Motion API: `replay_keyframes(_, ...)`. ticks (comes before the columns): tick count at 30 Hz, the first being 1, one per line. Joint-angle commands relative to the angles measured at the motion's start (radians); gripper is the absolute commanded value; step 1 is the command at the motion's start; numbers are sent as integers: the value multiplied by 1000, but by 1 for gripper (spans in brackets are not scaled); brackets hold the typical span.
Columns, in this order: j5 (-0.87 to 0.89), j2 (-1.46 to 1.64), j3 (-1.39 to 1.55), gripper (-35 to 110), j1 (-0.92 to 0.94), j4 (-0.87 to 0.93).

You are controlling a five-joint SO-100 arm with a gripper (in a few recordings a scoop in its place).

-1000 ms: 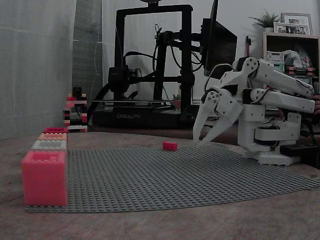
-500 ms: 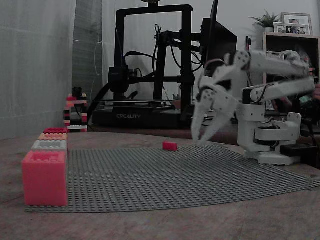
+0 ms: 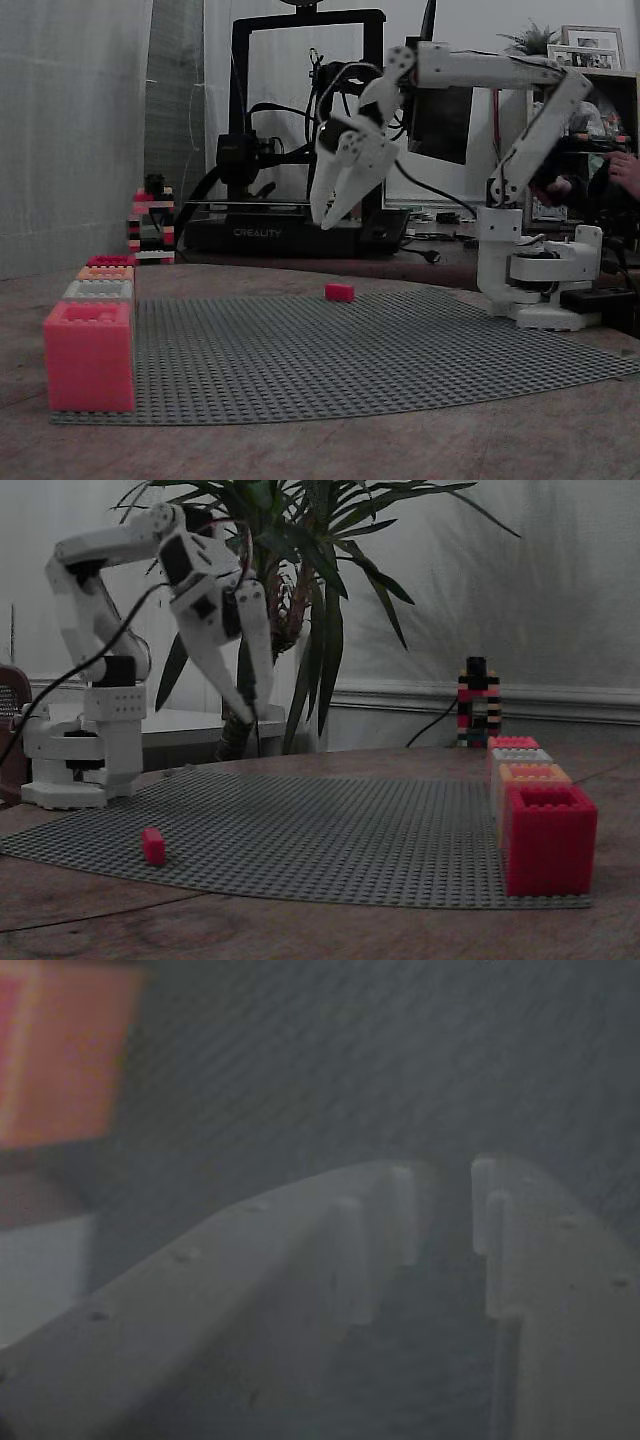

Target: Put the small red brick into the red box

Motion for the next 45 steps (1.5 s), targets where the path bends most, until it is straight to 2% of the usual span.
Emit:
replay_keyframes(1,-143,-64,-75,8,178,-25)
replay_keyframes(7,-284,-163,-75,14,313,-41)
replay_keyframes(14,-370,-209,-74,22,388,-60)
replay_keyframes(18,-417,-221,-72,22,420,-60)
replay_keyframes(26,-420,-299,-17,22,437,-192)
replay_keyframes(45,-407,-393,8,22,411,-235)
